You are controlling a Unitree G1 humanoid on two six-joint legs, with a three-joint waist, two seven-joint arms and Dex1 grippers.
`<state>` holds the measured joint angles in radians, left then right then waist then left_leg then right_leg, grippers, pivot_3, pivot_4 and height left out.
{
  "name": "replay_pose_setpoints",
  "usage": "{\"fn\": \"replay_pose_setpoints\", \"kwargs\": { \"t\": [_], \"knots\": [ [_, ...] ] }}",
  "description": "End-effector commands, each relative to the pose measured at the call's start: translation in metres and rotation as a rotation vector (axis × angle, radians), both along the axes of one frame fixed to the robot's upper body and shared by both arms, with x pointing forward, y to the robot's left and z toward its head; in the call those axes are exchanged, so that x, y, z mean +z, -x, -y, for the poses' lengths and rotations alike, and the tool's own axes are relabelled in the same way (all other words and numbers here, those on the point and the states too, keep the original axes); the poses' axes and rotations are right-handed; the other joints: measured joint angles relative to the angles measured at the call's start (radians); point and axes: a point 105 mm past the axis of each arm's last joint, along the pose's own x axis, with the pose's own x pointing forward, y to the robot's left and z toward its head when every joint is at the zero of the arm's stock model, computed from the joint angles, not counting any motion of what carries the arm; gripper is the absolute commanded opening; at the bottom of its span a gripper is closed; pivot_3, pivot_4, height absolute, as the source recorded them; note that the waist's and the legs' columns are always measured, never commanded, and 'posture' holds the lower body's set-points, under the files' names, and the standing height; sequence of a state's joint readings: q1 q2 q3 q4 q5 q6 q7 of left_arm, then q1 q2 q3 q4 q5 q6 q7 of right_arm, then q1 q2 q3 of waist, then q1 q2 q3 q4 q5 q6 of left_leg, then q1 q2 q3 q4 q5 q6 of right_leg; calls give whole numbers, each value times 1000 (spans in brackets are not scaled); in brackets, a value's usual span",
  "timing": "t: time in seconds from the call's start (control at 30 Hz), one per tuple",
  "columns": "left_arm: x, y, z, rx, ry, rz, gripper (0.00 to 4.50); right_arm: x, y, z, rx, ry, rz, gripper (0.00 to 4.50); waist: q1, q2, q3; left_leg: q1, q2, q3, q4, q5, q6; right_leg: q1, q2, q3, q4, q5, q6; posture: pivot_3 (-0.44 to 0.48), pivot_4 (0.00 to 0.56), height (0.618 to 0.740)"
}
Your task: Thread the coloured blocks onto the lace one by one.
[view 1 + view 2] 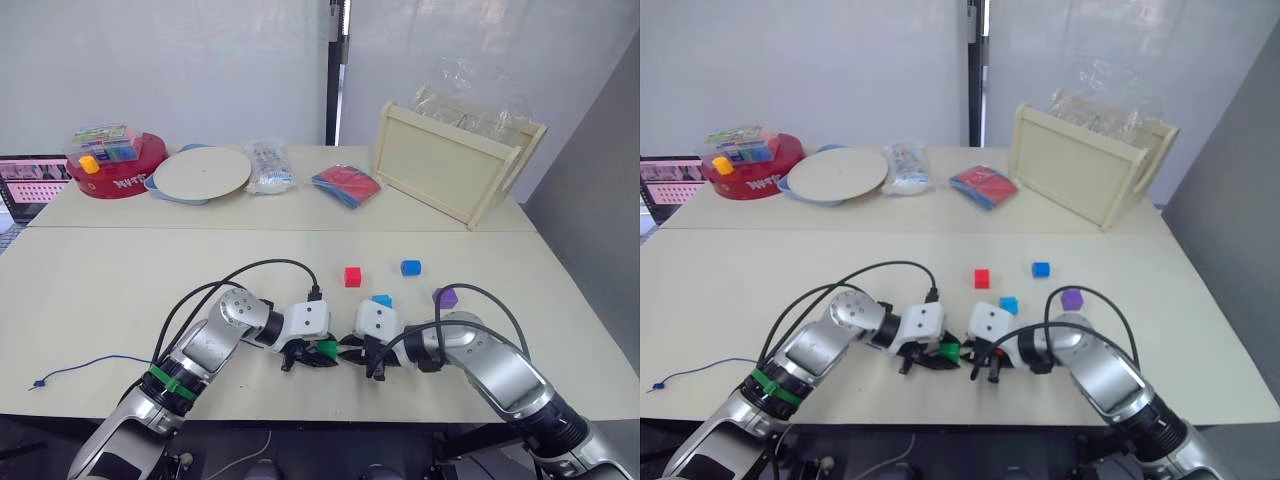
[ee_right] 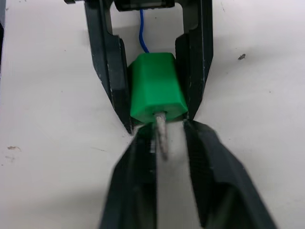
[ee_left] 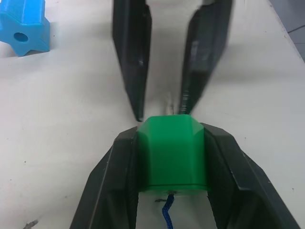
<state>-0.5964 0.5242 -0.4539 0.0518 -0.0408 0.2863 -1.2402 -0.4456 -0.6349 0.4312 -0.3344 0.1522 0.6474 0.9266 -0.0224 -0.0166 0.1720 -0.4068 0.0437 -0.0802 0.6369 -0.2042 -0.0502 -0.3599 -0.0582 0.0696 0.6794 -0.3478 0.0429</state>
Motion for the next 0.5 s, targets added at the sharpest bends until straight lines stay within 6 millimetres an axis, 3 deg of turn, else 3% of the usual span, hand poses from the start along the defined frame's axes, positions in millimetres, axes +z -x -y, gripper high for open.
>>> {"fn": "replay_pose_setpoints", "kwargs": {
  "t": [0.03, 0.23, 0.37, 0.5],
  "knots": [
    [-8, 6, -2, -23, -36, -31, 1335, 10, 0, -3, 32, -15, 45, 0, 0, 0, 0, 0, 0, 0, 0, 0, 0, 0, 0, 0, 0, 0, 0, 0, 150, 740],
    [-5, 7, -7, -12, -32, -35, 1335, 10, 0, 2, 37, -5, 49, 0, -1, 0, 0, 0, 0, 0, 0, 0, 0, 0, 0, 0, 0, 0, 0, 0, 150, 740],
    [-1, 7, -21, 26, -37, -38, 1335, 12, -1, 7, 35, 1, 56, 0, -7, 0, 0, 0, 0, 0, 0, 0, 0, 0, 0, 0, 0, 0, 0, 0, 150, 740],
    [0, 5, -53, 110, -64, -40, 1335, 15, -2, 11, 29, 4, 64, 0, -17, 0, 0, 0, 1, 0, 0, 0, 0, 0, 0, 0, 1, 0, 0, 0, 150, 740]
  ]
}}
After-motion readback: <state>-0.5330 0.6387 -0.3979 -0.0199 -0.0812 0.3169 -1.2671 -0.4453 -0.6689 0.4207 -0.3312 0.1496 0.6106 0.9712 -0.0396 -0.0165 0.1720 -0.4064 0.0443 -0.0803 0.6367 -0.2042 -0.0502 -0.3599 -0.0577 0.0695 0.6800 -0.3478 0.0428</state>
